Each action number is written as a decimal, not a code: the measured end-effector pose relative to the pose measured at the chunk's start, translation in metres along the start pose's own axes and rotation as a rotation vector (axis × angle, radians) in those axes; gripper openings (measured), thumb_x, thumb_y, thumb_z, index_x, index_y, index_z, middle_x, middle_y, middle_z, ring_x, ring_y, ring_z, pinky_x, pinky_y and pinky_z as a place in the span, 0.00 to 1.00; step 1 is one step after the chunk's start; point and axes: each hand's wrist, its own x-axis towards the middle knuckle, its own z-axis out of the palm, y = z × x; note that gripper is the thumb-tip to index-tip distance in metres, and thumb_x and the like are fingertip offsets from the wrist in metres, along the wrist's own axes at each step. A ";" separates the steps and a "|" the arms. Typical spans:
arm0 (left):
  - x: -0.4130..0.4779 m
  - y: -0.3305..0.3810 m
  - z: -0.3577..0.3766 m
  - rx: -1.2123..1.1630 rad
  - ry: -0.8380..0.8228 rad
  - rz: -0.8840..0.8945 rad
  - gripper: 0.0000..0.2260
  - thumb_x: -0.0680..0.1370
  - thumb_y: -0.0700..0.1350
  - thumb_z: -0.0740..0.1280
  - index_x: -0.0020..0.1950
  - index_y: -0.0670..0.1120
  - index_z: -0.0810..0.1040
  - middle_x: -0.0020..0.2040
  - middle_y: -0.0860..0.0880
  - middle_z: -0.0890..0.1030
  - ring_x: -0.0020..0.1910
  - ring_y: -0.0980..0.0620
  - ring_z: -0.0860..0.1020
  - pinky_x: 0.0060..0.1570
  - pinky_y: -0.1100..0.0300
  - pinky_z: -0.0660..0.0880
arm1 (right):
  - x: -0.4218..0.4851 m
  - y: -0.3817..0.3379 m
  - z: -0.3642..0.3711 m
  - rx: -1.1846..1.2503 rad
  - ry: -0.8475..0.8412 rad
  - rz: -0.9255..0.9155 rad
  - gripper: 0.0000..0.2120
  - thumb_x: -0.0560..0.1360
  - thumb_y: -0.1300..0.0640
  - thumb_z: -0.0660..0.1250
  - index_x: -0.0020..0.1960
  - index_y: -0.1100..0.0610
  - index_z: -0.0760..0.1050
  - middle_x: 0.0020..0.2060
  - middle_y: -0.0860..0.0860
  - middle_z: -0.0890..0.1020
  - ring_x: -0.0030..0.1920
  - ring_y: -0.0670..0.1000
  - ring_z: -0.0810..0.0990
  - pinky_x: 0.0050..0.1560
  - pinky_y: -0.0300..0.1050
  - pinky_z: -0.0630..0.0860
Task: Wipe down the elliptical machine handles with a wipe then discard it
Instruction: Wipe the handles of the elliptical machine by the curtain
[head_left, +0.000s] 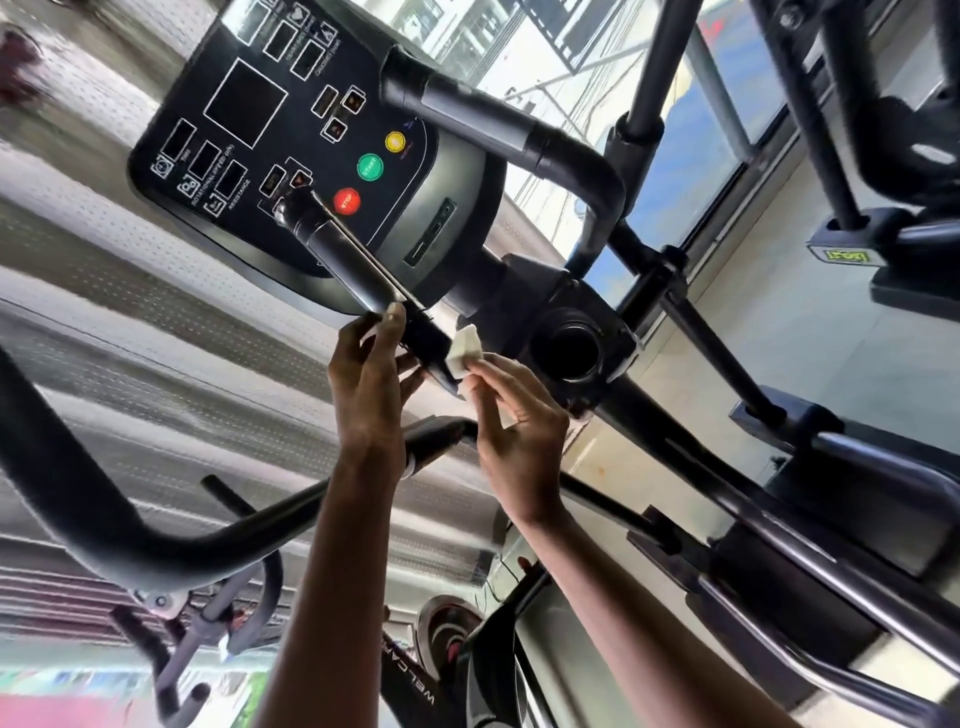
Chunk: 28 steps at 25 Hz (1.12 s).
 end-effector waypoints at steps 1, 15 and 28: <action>0.000 0.000 0.001 0.006 0.006 -0.002 0.17 0.81 0.51 0.70 0.66 0.44 0.77 0.59 0.44 0.84 0.54 0.47 0.86 0.48 0.56 0.81 | 0.001 0.009 0.000 -0.011 0.011 0.027 0.09 0.79 0.63 0.70 0.58 0.61 0.83 0.56 0.52 0.85 0.57 0.48 0.83 0.57 0.50 0.81; -0.003 -0.018 -0.009 -0.118 -0.065 -0.047 0.09 0.85 0.46 0.63 0.59 0.46 0.81 0.51 0.50 0.86 0.53 0.51 0.84 0.56 0.54 0.80 | -0.001 0.024 0.000 -0.061 0.094 0.355 0.09 0.76 0.60 0.73 0.56 0.60 0.84 0.51 0.50 0.86 0.51 0.42 0.85 0.55 0.48 0.83; 0.006 -0.103 -0.019 -0.296 -0.277 -0.109 0.31 0.86 0.62 0.44 0.61 0.47 0.83 0.56 0.48 0.86 0.55 0.56 0.83 0.63 0.54 0.74 | 0.013 -0.020 -0.010 -0.912 -0.317 -0.734 0.11 0.76 0.65 0.71 0.59 0.62 0.82 0.52 0.58 0.81 0.50 0.56 0.81 0.50 0.46 0.81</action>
